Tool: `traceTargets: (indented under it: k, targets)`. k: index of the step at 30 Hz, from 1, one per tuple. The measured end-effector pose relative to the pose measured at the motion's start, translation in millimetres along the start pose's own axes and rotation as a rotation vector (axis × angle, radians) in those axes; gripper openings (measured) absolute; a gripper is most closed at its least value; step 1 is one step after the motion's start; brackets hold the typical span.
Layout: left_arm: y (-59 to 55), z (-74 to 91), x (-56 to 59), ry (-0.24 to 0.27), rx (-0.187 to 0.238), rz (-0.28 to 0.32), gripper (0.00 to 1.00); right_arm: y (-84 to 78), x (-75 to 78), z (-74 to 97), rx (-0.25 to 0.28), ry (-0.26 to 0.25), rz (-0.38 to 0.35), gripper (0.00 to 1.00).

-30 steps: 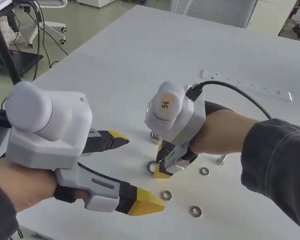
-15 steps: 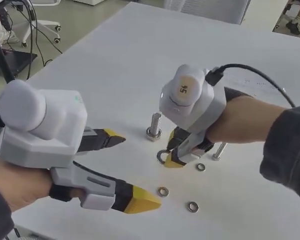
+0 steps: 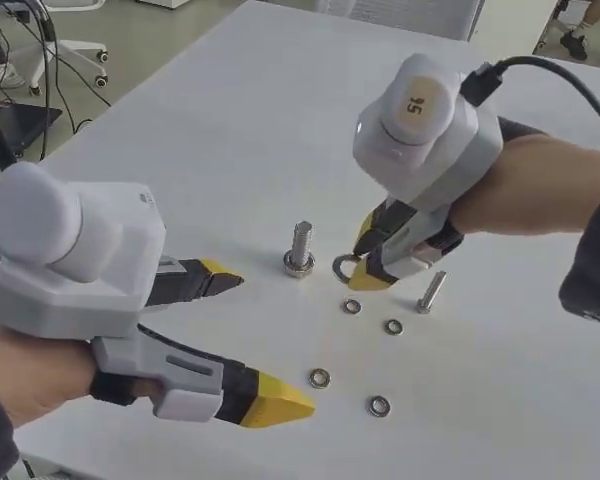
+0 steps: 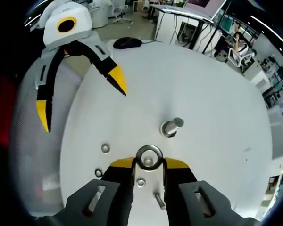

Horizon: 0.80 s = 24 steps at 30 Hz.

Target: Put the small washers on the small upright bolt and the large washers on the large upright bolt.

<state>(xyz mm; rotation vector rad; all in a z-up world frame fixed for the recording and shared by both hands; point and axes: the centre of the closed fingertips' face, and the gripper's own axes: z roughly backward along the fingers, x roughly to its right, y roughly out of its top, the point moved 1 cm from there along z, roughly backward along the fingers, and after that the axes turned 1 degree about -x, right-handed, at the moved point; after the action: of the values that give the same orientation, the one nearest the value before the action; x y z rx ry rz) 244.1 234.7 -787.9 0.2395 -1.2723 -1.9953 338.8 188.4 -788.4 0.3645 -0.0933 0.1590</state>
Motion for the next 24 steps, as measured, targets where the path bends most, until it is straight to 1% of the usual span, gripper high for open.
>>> traceTargets:
  k: [7, 9, 12, 16, 18, 22, 24]
  targets:
    - [-0.6, 0.0, -0.7, 0.000, -0.003, -0.001, 0.88, 20.0, 16.1, 6.7, 0.017, -0.024, 0.037, 0.24]
    - [-0.7, 0.1, -1.3, 0.002, -0.004, -0.001, 0.88, 23.6, 17.5, 6.8, 0.018, -0.025, 0.045, 0.24]
    - [-0.1, 0.1, -1.7, 0.005, 0.000, 0.001, 0.88, 29.2, 25.0, 4.9, 0.017, -0.027, 0.056, 0.24]
    - [-1.1, -0.5, -1.7, 0.006, -0.003, 0.003, 0.88, 36.7, 28.9, 4.8, 0.025, -0.031, 0.068, 0.24]
    - [-1.5, -0.8, -1.4, 0.006, -0.003, 0.004, 0.88, 39.6, 33.3, 2.0, 0.028, -0.031, 0.071, 0.24]
    - [-2.6, -1.3, -1.0, 0.007, -0.006, 0.005, 0.88, 44.2, 36.1, -3.9, 0.028, -0.026, 0.080, 0.24]
    - [-2.8, -1.2, -1.0, 0.009, -0.006, 0.006, 0.88, 44.6, 38.9, -7.5, 0.020, -0.028, 0.085, 0.24]
